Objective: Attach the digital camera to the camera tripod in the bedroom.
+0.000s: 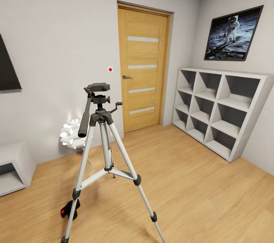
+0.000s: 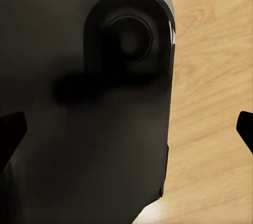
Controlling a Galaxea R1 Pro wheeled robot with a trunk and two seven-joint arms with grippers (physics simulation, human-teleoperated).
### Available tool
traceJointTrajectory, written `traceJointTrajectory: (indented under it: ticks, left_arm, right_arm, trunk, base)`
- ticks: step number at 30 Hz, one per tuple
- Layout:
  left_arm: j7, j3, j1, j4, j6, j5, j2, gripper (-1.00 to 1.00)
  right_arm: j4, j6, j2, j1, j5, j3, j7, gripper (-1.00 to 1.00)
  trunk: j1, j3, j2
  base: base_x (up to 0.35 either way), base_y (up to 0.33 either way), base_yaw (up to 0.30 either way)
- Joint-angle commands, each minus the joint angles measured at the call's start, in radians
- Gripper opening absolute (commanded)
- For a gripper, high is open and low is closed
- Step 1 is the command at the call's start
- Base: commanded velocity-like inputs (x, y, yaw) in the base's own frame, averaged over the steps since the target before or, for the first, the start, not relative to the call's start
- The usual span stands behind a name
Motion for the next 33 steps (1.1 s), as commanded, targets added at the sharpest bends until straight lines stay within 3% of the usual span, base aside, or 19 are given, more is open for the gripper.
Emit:
traceJointTrajectory:
  ticks: [1,21,33]
  left_arm:
    - [0.001,0.0,0.0,-0.001,-0.001,0.004,0.0,1.0]
    - [0.001,0.001,0.0,-0.001,-0.001,0.004,0.0,1.0]
    - [0.001,0.0,0.0,-0.001,-0.001,0.004,0.0,1.0]
  right_arm:
    - [0.0,-0.002,0.0,0.0,0.001,0.001,0.0,1.0]
    - [0.0,-0.005,0.001,0.0,0.001,0.001,0.0,1.0]
    - [0.0,-0.006,0.001,0.0,0.001,0.001,0.0,1.0]
  trunk:
    - [0.0,-0.001,0.0]
    - [0.0,-0.001,0.0]
    - [-0.046,0.037,0.084]
  base:
    - [0.0,0.0,0.0]
    - [0.0,0.0,0.0]
    - [0.0,0.0,0.0]
